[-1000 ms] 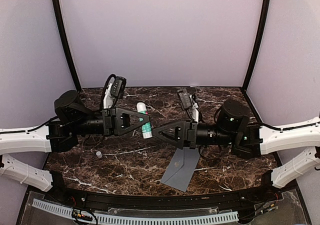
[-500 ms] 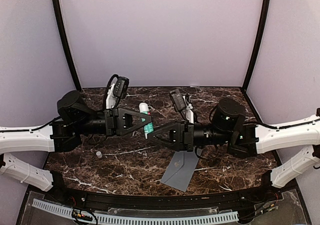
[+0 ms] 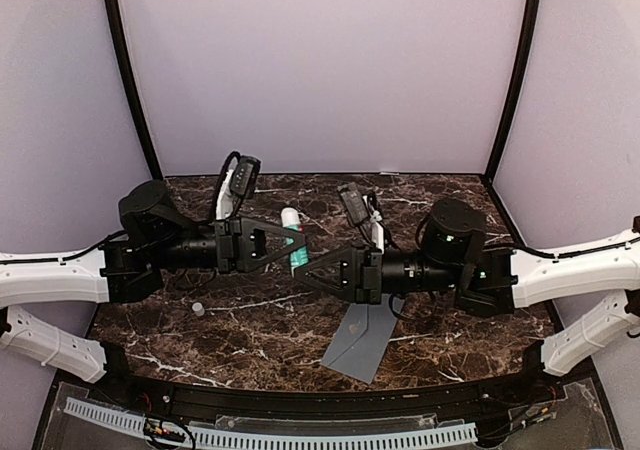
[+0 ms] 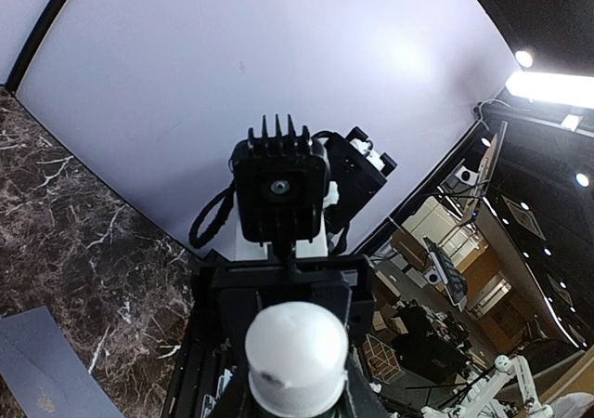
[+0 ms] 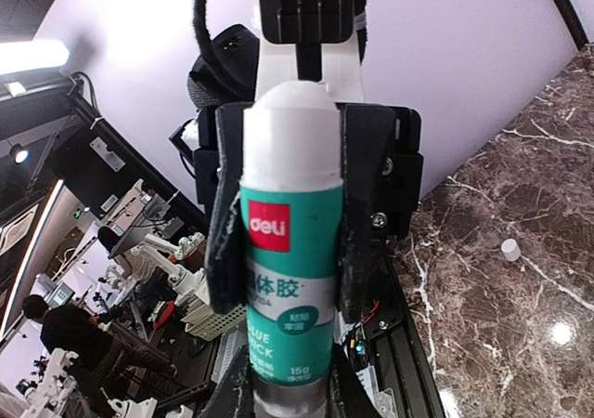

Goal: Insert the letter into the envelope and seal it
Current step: Screw the solid glue.

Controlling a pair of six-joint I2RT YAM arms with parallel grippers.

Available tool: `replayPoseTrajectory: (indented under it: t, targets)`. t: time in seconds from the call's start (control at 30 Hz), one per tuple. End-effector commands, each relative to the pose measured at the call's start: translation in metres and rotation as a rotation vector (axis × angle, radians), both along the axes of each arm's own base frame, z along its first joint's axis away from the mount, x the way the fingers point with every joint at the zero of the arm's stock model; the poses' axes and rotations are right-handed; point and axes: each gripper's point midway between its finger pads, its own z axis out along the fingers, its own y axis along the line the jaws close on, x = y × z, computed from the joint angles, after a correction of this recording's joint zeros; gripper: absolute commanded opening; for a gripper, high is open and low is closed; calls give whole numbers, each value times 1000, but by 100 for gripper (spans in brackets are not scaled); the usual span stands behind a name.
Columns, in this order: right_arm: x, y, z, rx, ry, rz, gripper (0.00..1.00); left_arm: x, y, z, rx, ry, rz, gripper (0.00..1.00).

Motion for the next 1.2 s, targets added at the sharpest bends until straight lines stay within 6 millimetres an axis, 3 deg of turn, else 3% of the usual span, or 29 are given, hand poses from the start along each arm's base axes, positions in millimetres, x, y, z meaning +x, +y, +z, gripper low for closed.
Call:
replayPoseTrajectory:
  t: [0.0, 0.17, 0.57, 0.73, 0.97, 1.17]
  targets:
    - [18, -4, 5, -36, -25, -124, 11, 8, 2, -6, 75, -25, 64, 0]
    - [47, -8, -14, -193, -39, -287, 10, 29, 3, -31, 194, 13, 179, 0]
    - [107, -20, -55, -557, -108, -629, 8, 56, -2, -62, 329, 90, 319, 0]
    - [116, -12, -59, -657, -173, -699, 8, 65, -2, -72, 345, 146, 370, 0]
    - [123, 2, -80, -778, -207, -763, 7, 73, 0, -87, 349, 216, 423, 0]
    - [115, 6, -68, -708, -201, -719, 15, 75, 7, -91, 350, 249, 452, 0]
